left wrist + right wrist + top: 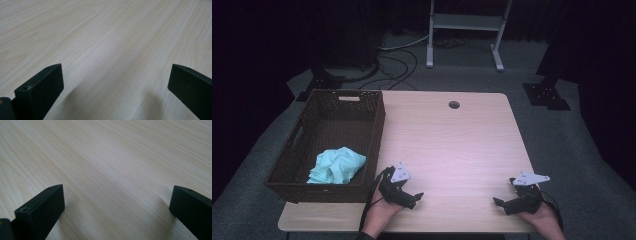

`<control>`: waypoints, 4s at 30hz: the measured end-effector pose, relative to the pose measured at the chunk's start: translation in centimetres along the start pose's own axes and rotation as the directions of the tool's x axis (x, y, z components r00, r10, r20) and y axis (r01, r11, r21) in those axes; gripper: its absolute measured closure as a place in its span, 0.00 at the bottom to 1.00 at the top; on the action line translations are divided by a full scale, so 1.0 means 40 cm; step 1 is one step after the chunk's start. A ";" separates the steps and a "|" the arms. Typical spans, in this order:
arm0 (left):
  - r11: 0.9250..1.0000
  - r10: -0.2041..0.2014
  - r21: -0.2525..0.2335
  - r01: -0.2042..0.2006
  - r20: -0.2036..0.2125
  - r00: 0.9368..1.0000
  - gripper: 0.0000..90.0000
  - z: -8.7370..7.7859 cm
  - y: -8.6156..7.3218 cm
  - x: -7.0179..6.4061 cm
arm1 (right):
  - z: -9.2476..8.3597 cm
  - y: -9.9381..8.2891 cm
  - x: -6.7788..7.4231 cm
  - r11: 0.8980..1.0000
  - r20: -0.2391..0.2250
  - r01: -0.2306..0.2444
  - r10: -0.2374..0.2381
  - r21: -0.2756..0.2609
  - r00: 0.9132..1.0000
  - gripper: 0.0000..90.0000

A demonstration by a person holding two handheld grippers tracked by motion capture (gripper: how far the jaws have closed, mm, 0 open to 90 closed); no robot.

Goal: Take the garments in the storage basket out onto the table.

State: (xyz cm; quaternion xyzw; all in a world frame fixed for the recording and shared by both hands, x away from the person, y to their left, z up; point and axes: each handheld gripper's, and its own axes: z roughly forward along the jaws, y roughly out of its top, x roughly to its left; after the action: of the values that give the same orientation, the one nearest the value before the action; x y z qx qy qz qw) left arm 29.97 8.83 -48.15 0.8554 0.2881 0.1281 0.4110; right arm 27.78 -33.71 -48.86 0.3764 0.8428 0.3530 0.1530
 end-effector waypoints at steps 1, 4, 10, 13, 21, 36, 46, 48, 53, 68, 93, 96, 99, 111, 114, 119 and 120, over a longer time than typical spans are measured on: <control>1.000 -0.001 0.000 0.001 0.000 1.000 0.00 0.000 0.000 0.000 | 0.000 0.000 0.000 1.000 -0.001 0.000 0.000 0.000 1.000 0.00; 1.000 -0.002 -0.004 0.002 -0.001 1.000 0.00 -0.001 0.000 0.001 | 0.000 0.000 0.000 1.000 -0.001 0.000 0.000 0.000 1.000 0.00; 0.999 -0.001 -0.037 0.001 -0.003 1.000 0.00 -0.003 0.000 0.000 | 0.000 0.000 0.000 1.000 -0.001 0.001 -0.001 0.000 1.000 0.00; 0.999 0.003 -0.048 -0.004 -0.007 1.000 0.00 -0.006 0.000 -0.001 | 0.000 0.000 0.000 1.000 -0.001 0.000 0.000 0.000 1.000 0.00; 0.998 0.011 -0.065 -0.012 -0.014 1.000 0.00 -0.007 0.000 -0.003 | 0.000 0.000 0.000 1.000 -0.001 0.000 0.000 0.000 1.000 0.00; 0.988 -0.015 -0.154 0.010 -0.029 0.999 0.00 -0.016 -0.002 -0.002 | 0.000 0.000 0.000 1.000 -0.001 0.000 0.000 0.001 1.000 0.00; 0.978 -0.020 -0.207 0.011 -0.041 0.999 0.00 -0.019 -0.004 -0.002 | 0.001 0.001 0.000 1.000 -0.002 0.002 -0.002 0.001 1.000 0.00; 0.976 -0.022 -0.216 0.012 -0.045 0.999 0.00 -0.021 -0.004 -0.001 | 0.001 0.001 0.000 1.000 -0.002 0.002 -0.002 0.001 1.000 0.00; 0.970 -0.029 -0.241 0.017 -0.049 0.998 0.00 -0.023 -0.006 0.000 | 0.001 0.001 0.000 1.000 -0.004 0.004 -0.004 0.001 1.000 0.00; 0.946 -0.044 -0.325 0.024 -0.056 0.997 0.00 -0.029 -0.011 0.002 | 0.002 0.002 0.001 1.000 -0.005 0.004 -0.004 0.001 1.000 0.00; 0.887 -0.047 -0.461 0.005 -0.080 0.996 0.00 -0.060 -0.008 0.004 | 0.002 0.002 0.001 1.000 -0.005 0.004 -0.004 0.000 1.000 0.00; 0.878 -0.051 -0.479 0.008 -0.077 0.996 0.00 -0.066 -0.008 0.006 | 0.002 0.002 0.001 1.000 -0.005 0.004 -0.004 0.001 1.000 0.00; 0.872 -0.047 -0.489 0.002 -0.080 0.996 0.00 -0.070 -0.007 0.006 | 0.002 0.002 0.001 1.000 -0.006 0.006 -0.006 0.000 1.000 0.00; 0.861 -0.033 -0.508 0.007 -0.042 0.999 0.00 -0.077 0.004 0.009 | 0.002 0.002 0.001 1.000 -0.006 0.005 -0.005 0.000 1.000 0.00; 0.862 -0.030 -0.506 0.013 -0.026 0.999 0.00 -0.078 0.008 0.013 | 0.002 0.002 0.002 1.000 -0.006 0.004 -0.004 0.000 1.000 0.00; 0.861 -0.023 -0.509 0.006 -0.028 0.999 0.00 -0.083 0.015 0.019 | 0.002 0.002 0.001 1.000 -0.006 0.004 -0.004 0.000 1.000 0.00; 0.857 -0.022 -0.515 0.005 -0.026 0.999 0.00 -0.084 0.015 0.020 | 0.002 0.002 0.002 1.000 -0.006 0.004 -0.004 0.000 1.000 0.00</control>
State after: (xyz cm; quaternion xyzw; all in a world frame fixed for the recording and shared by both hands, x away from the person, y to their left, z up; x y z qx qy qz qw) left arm 29.30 11.14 -45.58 0.7101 0.2558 0.2109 0.6211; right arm 27.84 -33.58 -48.85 0.3736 0.8440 0.3539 0.1511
